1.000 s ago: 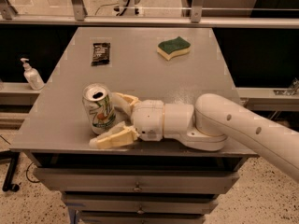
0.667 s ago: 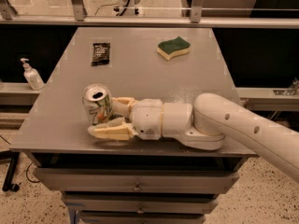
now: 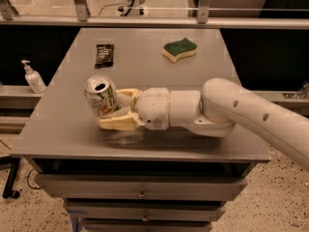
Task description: Knock 7up can over
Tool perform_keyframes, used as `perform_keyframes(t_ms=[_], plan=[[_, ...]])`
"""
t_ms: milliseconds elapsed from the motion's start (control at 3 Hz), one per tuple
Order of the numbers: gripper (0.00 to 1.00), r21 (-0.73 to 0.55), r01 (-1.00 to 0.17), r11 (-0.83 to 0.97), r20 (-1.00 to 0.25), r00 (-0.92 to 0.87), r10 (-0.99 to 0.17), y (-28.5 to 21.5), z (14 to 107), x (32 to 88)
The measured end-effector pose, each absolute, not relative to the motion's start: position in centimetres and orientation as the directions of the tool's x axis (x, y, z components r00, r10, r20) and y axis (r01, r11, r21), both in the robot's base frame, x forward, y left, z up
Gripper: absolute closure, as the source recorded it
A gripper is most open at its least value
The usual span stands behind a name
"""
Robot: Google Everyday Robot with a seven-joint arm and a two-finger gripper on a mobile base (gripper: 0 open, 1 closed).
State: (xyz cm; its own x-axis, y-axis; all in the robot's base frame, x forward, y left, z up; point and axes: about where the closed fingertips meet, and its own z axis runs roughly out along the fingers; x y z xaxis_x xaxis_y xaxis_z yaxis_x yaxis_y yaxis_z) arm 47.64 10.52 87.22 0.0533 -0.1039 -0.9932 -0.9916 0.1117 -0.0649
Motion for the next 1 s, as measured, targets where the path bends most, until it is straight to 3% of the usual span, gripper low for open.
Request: perform_keyframes(t_ms=[333, 1000], plan=[[1.0, -0.056, -0.994, 0.094, -0.988, 0.041, -0.148, 8.7, 89.6, 49.9], [1.0, 0.06, -0.996, 0.068, -0.94, -0.08, -0.332, 3.5, 93.0, 52.3]])
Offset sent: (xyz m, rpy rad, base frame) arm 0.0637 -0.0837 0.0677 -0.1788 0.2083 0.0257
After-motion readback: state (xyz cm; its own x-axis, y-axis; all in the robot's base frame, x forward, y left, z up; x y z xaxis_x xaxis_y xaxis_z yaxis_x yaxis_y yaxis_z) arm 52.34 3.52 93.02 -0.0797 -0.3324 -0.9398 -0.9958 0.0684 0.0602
